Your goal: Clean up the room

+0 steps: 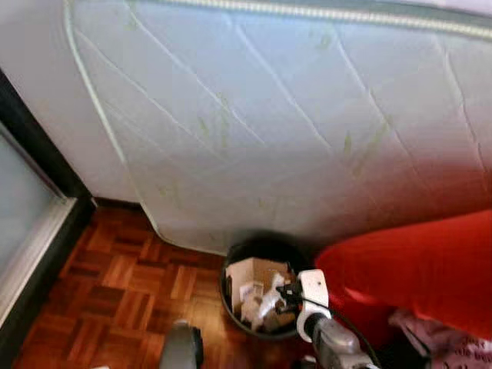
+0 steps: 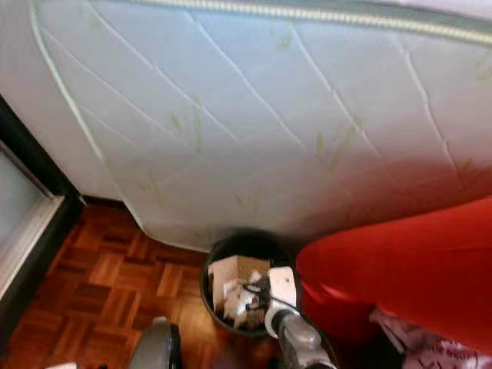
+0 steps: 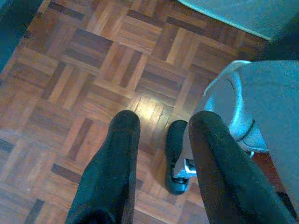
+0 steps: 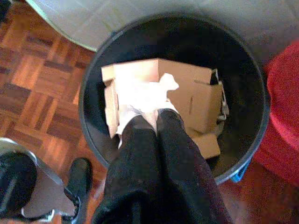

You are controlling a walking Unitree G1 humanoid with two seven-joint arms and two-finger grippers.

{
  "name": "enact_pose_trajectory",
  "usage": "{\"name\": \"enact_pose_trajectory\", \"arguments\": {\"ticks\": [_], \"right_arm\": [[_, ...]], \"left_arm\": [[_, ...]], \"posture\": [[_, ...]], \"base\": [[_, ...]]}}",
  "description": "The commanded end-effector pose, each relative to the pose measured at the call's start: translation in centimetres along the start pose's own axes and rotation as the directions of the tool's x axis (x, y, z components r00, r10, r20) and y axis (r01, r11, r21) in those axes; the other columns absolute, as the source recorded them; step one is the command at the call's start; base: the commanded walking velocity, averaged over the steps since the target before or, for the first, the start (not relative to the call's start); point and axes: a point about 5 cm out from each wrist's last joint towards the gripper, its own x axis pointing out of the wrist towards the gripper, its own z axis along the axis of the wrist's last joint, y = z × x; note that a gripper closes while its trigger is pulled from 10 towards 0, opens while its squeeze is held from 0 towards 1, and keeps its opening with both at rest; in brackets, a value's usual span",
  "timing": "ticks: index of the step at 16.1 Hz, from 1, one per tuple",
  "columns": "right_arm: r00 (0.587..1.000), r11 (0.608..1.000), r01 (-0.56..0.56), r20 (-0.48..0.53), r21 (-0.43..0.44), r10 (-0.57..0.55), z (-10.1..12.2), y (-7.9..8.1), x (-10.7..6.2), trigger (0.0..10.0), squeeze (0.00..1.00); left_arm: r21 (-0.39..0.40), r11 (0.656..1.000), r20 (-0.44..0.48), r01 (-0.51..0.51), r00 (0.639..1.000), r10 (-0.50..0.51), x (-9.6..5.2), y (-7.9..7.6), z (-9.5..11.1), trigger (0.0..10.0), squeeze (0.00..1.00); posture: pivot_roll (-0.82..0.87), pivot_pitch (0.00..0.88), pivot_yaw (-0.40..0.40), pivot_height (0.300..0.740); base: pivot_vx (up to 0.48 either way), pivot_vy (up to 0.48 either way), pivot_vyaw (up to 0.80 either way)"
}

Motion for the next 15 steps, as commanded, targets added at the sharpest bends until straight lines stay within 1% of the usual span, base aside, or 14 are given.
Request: {"name": "enact_pose_trajectory", "arguments": {"ticks": [1,2,3,4,5,9,10,15], "right_arm": [[0.998,1.000,0.008,-0.057,0.013,-0.007,-1.7,0.0,-0.5,10.0,0.00],[0.998,1.000,0.007,-0.058,0.015,-0.007,-1.8,-0.1,-0.5,10.0,0.00],[0.998,1.000,0.008,-0.057,0.022,-0.007,-1.9,-0.1,-0.5,10.0,0.96],[0.998,1.000,0.013,-0.055,0.027,-0.011,-1.9,-0.1,-0.6,10.0,1.00],[0.999,0.999,0.013,-0.053,0.032,-0.011,-1.9,-0.2,-0.6,10.0,1.00],[0.999,0.999,0.011,-0.043,0.045,-0.009,-1.9,-0.2,-0.7,10.0,1.00],[0.999,0.999,0.012,-0.042,0.046,-0.010,-2.0,-0.3,-0.7,10.0,1.00],[0.999,0.999,0.014,-0.042,0.052,-0.012,-2.1,-0.4,-0.8,10.0,1.00]], "left_arm": [[-0.017,1.000,-0.029,-0.020,0.999,0.019,-1.3,0.4,-1.4,10.0,0.00],[-0.018,1.000,-0.026,-0.019,0.999,0.019,-1.4,0.4,-1.4,10.0,0.00],[-0.010,1.000,0.065,-0.006,0.998,0.007,-0.5,-0.3,0.4,10.0,0.00],[0.005,1.000,0.234,0.016,0.972,-0.017,0.9,-1.9,4.9,10.0,0.00],[0.007,1.000,0.266,0.019,0.964,-0.020,0.8,-2.3,6.1,10.0,0.00],[0.007,1.000,0.271,0.023,0.962,-0.024,0.0,-2.6,6.5,10.0,0.00],[0.006,1.000,0.257,0.020,0.966,-0.021,-0.5,-2.8,6.8,10.0,0.00],[0.009,1.000,0.227,0.016,0.974,-0.018,-1.3,-2.8,7.6,10.0,0.00]], "posture": [[0.28,0.431,-0.096,0.631],[0.28,0.431,-0.096,0.631],[0.28,0.445,-0.095,0.631],[0.29,0.450,-0.094,0.631],[0.28,0.455,-0.093,0.631],[0.28,0.467,-0.091,0.631],[0.28,0.469,-0.092,0.631],[0.28,0.476,-0.089,0.631]], "base": [[0.000,0.000,0.00],[0.000,0.000,0.00],[0.000,0.000,0.00],[0.000,0.000,0.00],[0.000,0.000,0.00],[0.000,0.000,0.00],[0.000,0.000,0.00],[0.000,0.000,0.00]]}}
